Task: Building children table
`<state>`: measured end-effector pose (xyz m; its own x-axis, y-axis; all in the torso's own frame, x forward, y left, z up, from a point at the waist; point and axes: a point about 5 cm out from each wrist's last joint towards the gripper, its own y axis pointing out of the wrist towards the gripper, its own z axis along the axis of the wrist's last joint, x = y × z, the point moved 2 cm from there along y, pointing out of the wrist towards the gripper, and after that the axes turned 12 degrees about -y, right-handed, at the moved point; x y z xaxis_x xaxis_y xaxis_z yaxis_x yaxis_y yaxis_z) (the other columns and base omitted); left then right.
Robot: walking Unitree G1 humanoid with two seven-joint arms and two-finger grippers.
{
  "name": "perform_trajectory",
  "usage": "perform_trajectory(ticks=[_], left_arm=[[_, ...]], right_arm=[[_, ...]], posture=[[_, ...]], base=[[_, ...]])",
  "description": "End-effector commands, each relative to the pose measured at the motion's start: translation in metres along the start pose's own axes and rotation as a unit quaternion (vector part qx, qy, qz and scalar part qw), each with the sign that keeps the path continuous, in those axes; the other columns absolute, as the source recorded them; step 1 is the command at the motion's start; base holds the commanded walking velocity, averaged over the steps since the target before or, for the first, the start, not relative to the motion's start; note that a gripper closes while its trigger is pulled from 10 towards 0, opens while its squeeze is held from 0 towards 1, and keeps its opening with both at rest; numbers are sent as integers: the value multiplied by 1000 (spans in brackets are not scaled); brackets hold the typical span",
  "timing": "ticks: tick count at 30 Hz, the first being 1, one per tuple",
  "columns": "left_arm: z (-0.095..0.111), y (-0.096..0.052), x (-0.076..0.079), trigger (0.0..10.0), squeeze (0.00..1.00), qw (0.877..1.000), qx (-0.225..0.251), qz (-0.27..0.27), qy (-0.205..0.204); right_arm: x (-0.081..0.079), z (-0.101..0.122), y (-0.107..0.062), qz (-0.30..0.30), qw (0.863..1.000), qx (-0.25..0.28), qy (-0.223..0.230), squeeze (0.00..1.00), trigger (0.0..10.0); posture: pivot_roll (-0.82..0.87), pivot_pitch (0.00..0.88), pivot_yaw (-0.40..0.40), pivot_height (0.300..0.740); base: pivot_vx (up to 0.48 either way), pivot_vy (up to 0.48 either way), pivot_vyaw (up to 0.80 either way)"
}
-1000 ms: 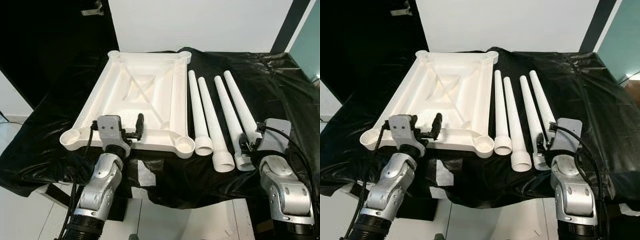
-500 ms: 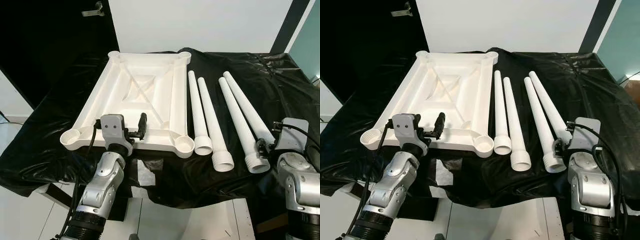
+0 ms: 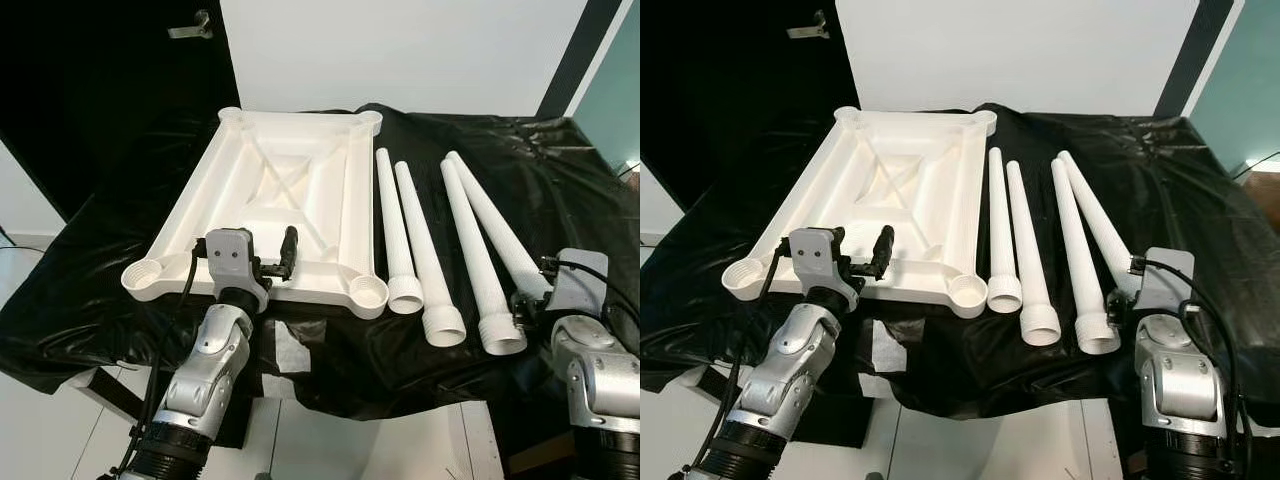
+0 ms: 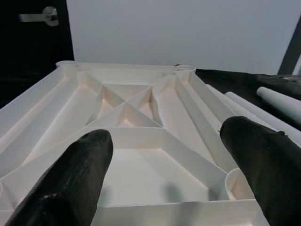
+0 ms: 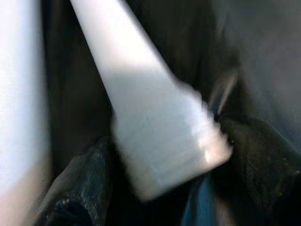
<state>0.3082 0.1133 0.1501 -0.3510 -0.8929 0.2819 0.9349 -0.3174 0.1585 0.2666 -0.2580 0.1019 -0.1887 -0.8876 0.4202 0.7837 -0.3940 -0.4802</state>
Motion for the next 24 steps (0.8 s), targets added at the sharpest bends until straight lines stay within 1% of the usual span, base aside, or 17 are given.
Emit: perform_trajectory(ticks=[1, 2, 7, 8, 9, 10, 15, 16, 17, 18, 19, 20, 21, 22, 23, 24], left_arm=[[-4, -2, 14, 10000, 0, 994, -25, -108, 8], [-4, -2, 14, 10000, 0, 994, -26, -108, 9], [-4, -1, 15, 10000, 0, 993, -27, -111, 13], [-4, -1, 15, 10000, 0, 993, -26, -112, 15], [-3, 0, 14, 10000, 0, 993, -26, -112, 16], [-3, 0, 14, 10000, 0, 993, -25, -112, 17], [-3, 0, 14, 10000, 0, 993, -25, -113, 20], [-3, 0, 14, 10000, 0, 993, -26, -114, 20], [-4, 1, 14, 10000, 0, 993, -26, -115, 21], [-4, 1, 14, 10000, 0, 993, -26, -116, 21], [-4, 3, 16, 10000, 0, 992, -25, -121, 15], [-4, 3, 16, 10000, 0, 992, -25, -121, 15], [-4, 4, 17, 10000, 0, 992, -24, -122, 13], [-4, 4, 17, 10000, 0, 992, -24, -122, 13], [-4, 4, 18, 10000, 0, 992, -25, -125, 11], [-4, 4, 18, 10000, 0, 992, -25, -125, 11]], right_arm=[[-11, -25, 2, 23, 998, -61, -4, 0, 2824], [-12, -26, 3, 24, 998, -63, -2, 0, 0], [-13, -26, 4, 26, 997, -66, 1, 0, 0], [-13, -26, 4, 27, 997, -65, 3, 0, 353], [-14, -26, 5, 27, 998, -64, 4, 0, 353], [-14, -25, 5, 28, 998, -63, 6, 0, 0], [-13, -21, 6, 22, 998, -48, 16, 0, 0], [-14, -15, 5, 20, 999, -32, 18, 0, 0], [-11, 0, 2, 4, 1000, 12, 12, 0, 0], [-10, 11, -1, -8, 999, 43, 9, 0, 0], [-4, 36, -10, -45, 992, 113, -15, 0, 0], [-4, 36, -10, -45, 992, 113, -15, 0, 0], [-3, 43, -13, -55, 989, 132, -23, 0, 0], [-3, 43, -13, -55, 989, 132, -23, 0, 0], [2, 58, -19, -82, 980, 174, -42, 0, 0], [2, 58, -19, -82, 980, 174, -42, 0, 0]], posture=[[-68, 11, 20, 740], [-68, 11, 20, 740], [-65, 11, 24, 740], [-66, 9, 28, 740], [-66, 9, 28, 740], [-66, 8, 30, 740], [-67, 7, 32, 740], [-70, 4, 35, 740], [-74, 2, 37, 740], [-75, 1, 38, 740], [-80, 0, 43, 740], [-80, 0, 43, 740], [-80, 0, 43, 740], [-80, 0, 43, 740], [-86, 0, 48, 740], [-86, 0, 48, 740]], base=[[0, 0, 0], [0, 0, 0], [0, 0, 0], [0, 0, 0], [0, 0, 0], [0, 0, 0], [0, 0, 0], [0, 0, 0], [0, 0, 0], [0, 0, 0], [0, 0, 0], [0, 0, 0], [0, 0, 0], [0, 0, 0], [0, 0, 0], [0, 0, 0]])
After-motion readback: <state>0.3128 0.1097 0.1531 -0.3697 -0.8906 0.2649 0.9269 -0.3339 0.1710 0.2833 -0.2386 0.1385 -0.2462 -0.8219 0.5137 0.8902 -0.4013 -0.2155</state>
